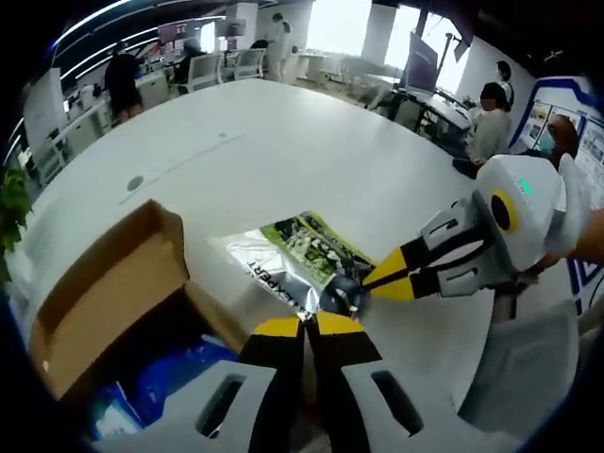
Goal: Operate the shoe box by opening the lid, removing the specified soft item, and placing it in the target area until the item is outside and the box remains undamaged.
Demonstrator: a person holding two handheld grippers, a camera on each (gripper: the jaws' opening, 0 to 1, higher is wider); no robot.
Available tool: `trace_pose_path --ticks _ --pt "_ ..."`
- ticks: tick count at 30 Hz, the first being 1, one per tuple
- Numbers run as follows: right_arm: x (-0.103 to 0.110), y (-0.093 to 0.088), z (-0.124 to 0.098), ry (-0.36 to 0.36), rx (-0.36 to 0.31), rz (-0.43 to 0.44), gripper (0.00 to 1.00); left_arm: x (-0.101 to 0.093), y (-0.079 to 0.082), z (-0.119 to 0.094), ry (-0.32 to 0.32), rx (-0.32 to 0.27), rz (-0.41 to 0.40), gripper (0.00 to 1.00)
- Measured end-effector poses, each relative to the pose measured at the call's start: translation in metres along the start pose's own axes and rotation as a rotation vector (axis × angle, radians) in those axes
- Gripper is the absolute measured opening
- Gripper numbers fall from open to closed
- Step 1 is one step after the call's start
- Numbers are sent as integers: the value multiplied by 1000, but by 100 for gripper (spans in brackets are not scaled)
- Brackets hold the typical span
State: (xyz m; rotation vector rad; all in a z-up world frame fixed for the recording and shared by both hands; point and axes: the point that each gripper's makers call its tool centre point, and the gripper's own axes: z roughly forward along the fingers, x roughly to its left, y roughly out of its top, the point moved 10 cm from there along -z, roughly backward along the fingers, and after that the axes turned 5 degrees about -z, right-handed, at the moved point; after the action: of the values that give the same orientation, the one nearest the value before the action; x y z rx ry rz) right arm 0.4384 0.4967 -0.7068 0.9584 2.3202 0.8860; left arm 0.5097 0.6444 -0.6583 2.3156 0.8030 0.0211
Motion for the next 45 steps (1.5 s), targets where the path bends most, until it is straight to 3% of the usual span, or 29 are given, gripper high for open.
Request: trace_pose_path --ticks 7,23,27,28,31,38,45 --pt "-1 -2 -2 -1 -26 -22 0 0 0 -1 -13 -9 1 2" --pt "-5 -4 -1 -14 -50 44 0 -2 4 -15 -21 -57 28 14" --pt "-5 -8 1 -15 -27 43 0 1 5 -25 -23 -88 23 14" --pt "-4 -11 2 -4 4 38 0 2 6 -27 -20 -94 24 14" --pt "-4 -12 4 1 -25 35 0 3 6 -33 -18 -114 21 15" --pt "-5 -14 3 0 -1 11 0 8 5 -45 -9 -144 4 15" --pt "-7 -20 -3 -34 11 69 0 12 3 -61 -2 -177 -3 17"
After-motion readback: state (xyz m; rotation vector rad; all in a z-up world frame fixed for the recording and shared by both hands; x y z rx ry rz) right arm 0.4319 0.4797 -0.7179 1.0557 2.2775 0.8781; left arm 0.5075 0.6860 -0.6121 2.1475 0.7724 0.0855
